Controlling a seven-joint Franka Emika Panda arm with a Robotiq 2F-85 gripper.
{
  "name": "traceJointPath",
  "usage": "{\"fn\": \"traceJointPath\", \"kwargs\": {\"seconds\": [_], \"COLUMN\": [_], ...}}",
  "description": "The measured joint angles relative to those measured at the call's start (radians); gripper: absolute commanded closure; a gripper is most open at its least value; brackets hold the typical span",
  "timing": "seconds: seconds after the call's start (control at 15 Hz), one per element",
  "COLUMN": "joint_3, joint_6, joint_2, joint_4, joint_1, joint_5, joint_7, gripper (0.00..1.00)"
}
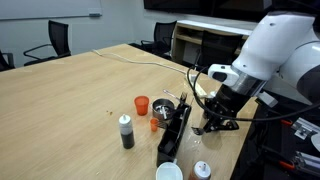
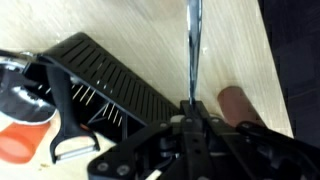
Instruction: Put the fork in the black rack
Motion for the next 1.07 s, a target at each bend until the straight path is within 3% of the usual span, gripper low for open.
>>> {"fn": "traceJointPath", "kwargs": {"seconds": [0.33, 0.6, 0.8, 1.07], "joint_3": [0.034, 0.118, 0.269, 0.463], "joint_6": [0.11, 0.217, 0.269, 0.289], "joint_2": [-0.047, 0.072, 0.212, 0.368], "joint_4": [0.069, 0.199, 0.292, 0.345], "joint_1": [0.001, -0.006, -0.103, -0.317], "joint_5": [0.086, 0.143, 0.137, 0.054], "joint_7": [-0.075, -0.162, -0.204, -0.266], "gripper": [0.98, 0.98, 0.98, 0.98]}}
